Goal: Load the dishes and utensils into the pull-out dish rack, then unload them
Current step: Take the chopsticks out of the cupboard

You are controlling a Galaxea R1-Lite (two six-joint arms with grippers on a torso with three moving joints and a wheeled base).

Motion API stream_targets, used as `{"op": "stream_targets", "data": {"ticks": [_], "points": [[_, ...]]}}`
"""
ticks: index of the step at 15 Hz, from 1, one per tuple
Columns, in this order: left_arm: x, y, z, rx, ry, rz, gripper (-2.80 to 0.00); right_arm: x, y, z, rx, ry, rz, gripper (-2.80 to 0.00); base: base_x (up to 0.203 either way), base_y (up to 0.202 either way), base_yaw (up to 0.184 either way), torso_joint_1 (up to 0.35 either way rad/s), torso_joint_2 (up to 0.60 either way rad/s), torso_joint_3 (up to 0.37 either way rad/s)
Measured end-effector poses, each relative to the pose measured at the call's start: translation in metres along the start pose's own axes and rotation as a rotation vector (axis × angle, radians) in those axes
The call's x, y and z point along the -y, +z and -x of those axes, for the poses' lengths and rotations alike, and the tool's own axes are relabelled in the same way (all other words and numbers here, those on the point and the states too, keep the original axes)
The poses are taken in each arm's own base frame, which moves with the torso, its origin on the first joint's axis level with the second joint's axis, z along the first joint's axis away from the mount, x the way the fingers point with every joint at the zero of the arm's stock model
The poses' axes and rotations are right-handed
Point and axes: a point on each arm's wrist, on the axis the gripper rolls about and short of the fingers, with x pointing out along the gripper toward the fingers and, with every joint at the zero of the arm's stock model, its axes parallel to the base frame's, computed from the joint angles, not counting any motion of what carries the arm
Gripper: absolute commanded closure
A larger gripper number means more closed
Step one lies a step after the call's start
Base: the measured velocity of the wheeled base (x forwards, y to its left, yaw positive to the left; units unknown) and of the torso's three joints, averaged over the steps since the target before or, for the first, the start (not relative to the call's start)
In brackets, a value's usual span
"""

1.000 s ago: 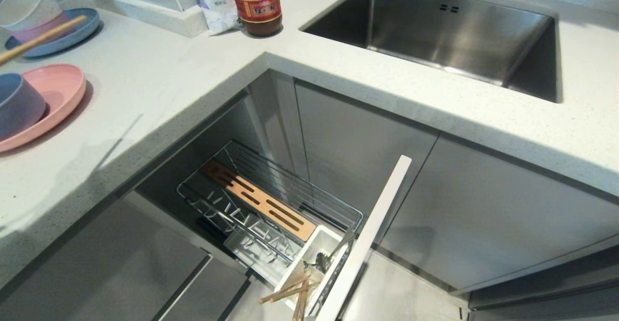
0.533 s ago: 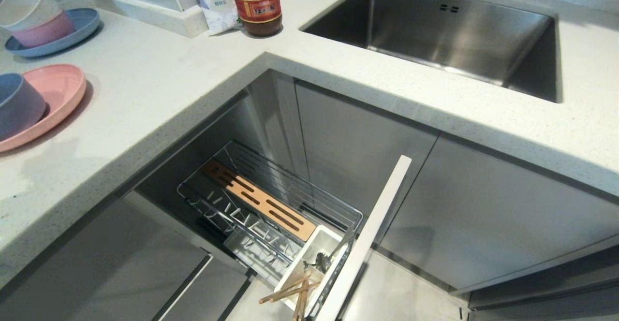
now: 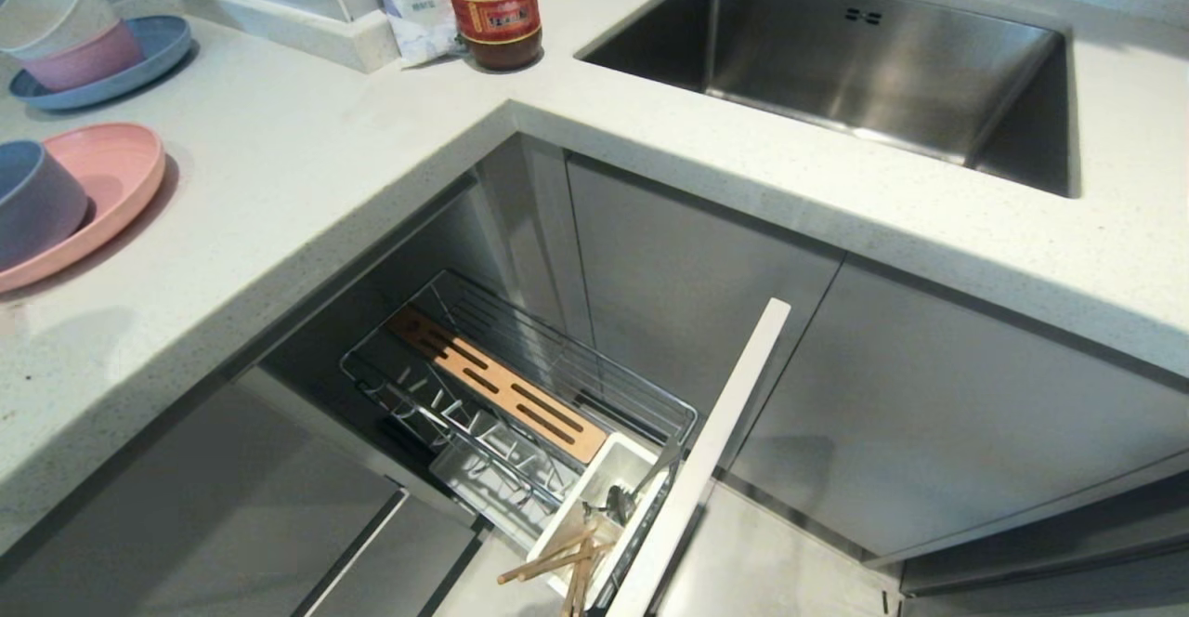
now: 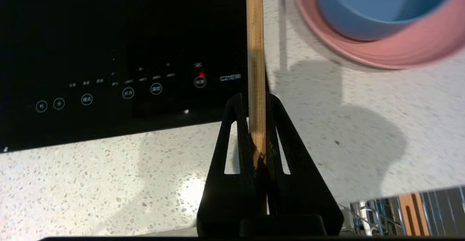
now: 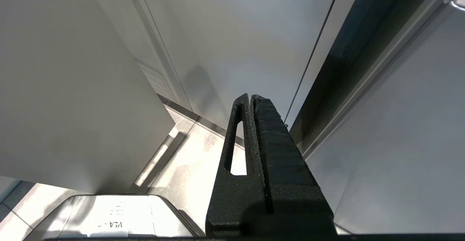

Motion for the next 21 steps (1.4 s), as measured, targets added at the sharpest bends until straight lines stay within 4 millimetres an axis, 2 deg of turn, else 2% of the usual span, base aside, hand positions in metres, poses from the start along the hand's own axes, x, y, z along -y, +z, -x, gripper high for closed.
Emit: {"op": "stream_targets", "data": {"ticks": [4,9,13,21], "points": [[-0.005,0.005,-0.041,-0.108,0.029,0.030,0.00,0.000,0.000,0.000,0.000,0.000,0.000,0.00,0.000,0.000,0.000,0.000,0.00,0.000],[0.004,0.013,-0.080,-0.209,-0.107,0.019,0.00,0.000,0.000,0.000,0.000,0.000,0.000,0.00,0.000,0.000,0.000,0.000,0.00,0.000],[0.013,0.011,-0.090,-0.250,-0.157,-0.009,0.00,0.000,0.000,0.000,0.000,0.000,0.000,0.00,0.000,0.000,0.000,0.000,0.00,0.000],[0.027,0.009,-0.093,-0.269,-0.230,-0.059,0.00,0.000,0.000,0.000,0.000,0.000,0.000,0.00,0.000,0.000,0.000,0.000,0.00,0.000]]}}
